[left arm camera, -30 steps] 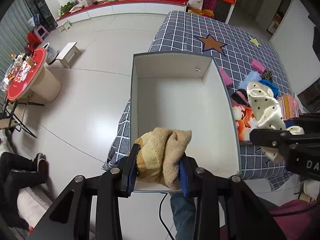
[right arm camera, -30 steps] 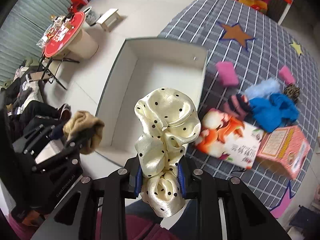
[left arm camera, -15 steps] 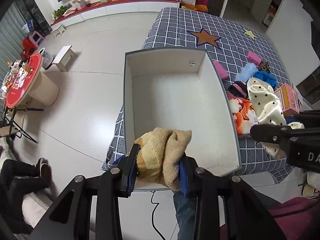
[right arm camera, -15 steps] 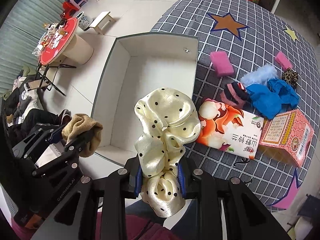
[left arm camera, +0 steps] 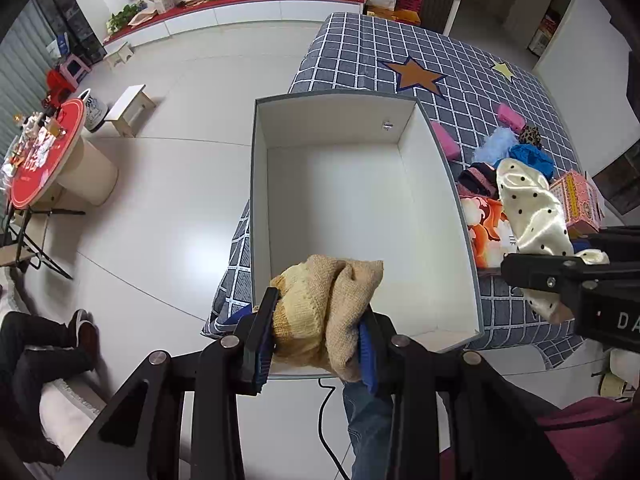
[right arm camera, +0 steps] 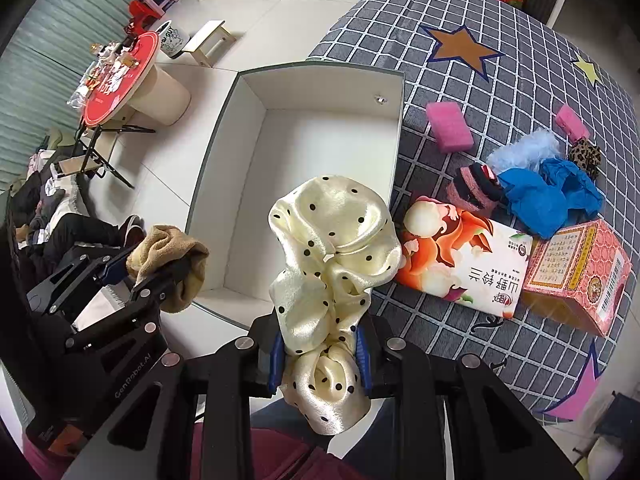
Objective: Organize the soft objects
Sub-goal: 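Lower both tools into the box and open them, releasing scrunchie and hat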
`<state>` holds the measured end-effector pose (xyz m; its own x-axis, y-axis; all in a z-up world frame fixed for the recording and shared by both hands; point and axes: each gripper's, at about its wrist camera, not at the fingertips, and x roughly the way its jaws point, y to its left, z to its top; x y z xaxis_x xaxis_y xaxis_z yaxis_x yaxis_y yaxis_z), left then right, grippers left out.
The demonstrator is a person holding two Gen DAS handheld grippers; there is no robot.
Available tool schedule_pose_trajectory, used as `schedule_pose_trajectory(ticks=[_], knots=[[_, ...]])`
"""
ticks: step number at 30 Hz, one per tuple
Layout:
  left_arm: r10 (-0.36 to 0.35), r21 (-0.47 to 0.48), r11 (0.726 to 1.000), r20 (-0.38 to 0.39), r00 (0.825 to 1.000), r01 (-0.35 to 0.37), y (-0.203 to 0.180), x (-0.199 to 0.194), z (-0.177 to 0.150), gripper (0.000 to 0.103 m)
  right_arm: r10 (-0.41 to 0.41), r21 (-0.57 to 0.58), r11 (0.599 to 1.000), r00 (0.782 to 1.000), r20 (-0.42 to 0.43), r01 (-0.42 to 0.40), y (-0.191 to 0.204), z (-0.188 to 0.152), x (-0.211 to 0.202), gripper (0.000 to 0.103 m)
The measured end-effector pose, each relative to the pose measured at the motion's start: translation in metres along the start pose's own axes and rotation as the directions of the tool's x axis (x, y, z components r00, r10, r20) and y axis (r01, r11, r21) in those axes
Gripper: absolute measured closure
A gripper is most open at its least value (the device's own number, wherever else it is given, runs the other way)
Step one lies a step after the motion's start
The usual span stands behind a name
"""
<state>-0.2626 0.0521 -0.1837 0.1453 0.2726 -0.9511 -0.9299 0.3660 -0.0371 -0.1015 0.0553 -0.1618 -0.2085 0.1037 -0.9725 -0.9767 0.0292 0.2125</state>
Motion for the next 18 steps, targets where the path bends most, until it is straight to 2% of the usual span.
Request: schedule_pose_trajectory(ticks=[18], knots=[[0.006, -0.014, 1.000, -0.023, 1.000, -0.006, 0.005, 0.011, 0.009, 0.064, 0.008, 0.015, 1.000, 1.000, -0.019, -0.008, -0.005, 0.008, 0.008, 0.075]])
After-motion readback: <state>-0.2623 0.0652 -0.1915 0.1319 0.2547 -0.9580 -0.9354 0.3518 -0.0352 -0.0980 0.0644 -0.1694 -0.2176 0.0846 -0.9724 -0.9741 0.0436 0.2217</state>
